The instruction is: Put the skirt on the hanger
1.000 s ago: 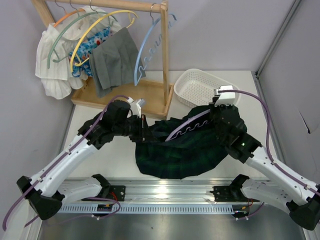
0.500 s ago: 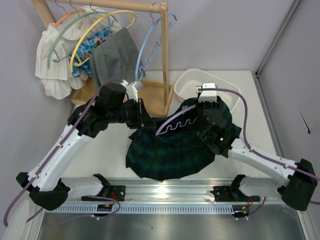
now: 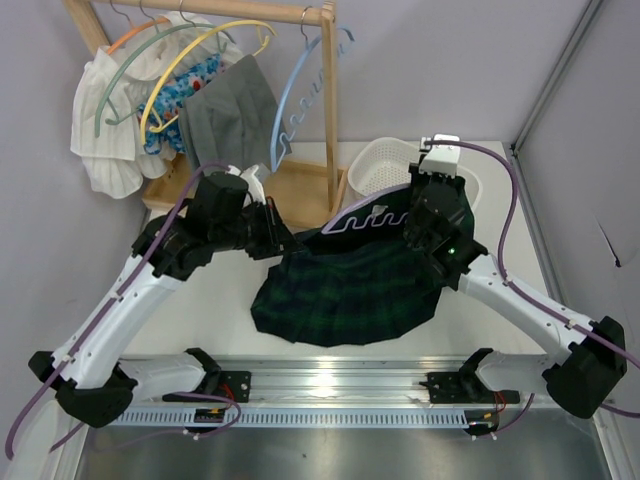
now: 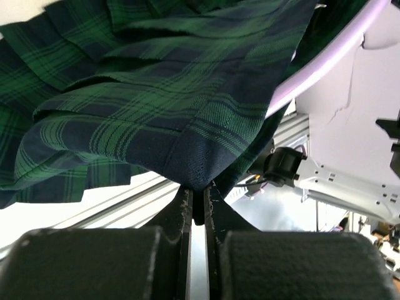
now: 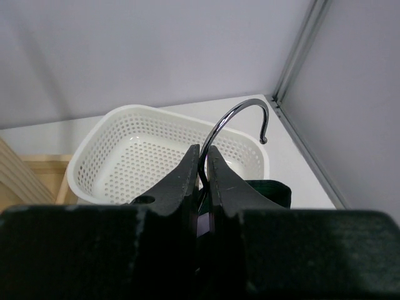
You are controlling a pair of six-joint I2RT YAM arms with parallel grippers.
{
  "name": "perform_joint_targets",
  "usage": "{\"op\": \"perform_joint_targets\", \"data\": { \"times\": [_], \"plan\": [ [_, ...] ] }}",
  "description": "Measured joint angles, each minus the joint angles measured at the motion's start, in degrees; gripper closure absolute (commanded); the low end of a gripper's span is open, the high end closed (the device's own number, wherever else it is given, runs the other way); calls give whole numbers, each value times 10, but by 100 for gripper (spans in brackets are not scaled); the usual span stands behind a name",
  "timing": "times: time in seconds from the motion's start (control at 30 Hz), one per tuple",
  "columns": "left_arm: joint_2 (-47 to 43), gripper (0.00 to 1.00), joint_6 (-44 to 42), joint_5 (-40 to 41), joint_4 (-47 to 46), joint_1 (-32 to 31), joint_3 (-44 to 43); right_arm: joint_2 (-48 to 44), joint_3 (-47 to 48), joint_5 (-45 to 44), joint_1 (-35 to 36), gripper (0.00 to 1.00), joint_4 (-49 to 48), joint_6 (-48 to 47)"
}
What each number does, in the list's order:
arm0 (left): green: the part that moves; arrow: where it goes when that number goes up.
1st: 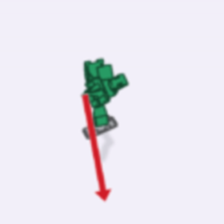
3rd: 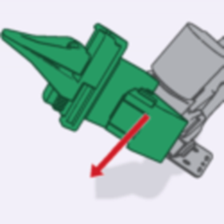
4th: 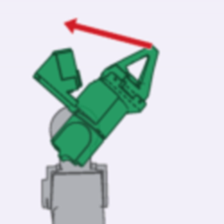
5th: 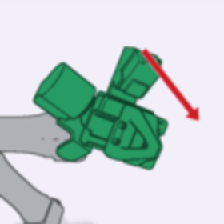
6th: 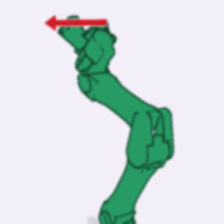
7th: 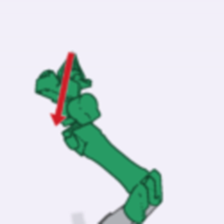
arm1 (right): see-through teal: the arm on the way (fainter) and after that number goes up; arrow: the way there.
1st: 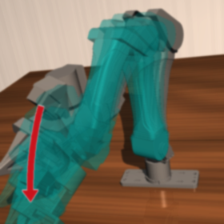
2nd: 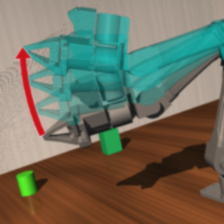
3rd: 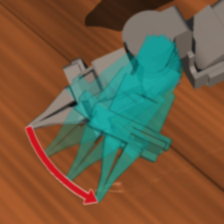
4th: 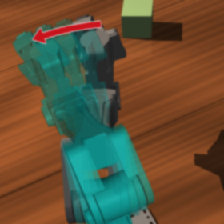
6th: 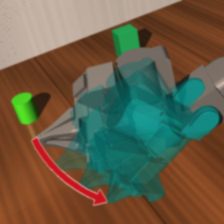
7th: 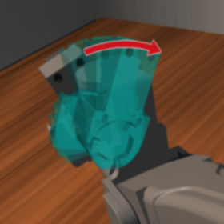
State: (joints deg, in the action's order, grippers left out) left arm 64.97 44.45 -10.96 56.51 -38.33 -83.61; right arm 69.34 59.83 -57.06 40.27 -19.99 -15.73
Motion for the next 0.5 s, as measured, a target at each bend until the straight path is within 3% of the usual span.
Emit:
{"op": "perform_joint_targets", "data": {
  "times": [0.27,0.5],
  "plan": [
    [27,100,12,6,12,2,-85,12,-23,1,71,100,-82,-84],
    [38,100,43,14,13,6,-94,38,-35,-14,91,100,-170,-147]
  ]
}}
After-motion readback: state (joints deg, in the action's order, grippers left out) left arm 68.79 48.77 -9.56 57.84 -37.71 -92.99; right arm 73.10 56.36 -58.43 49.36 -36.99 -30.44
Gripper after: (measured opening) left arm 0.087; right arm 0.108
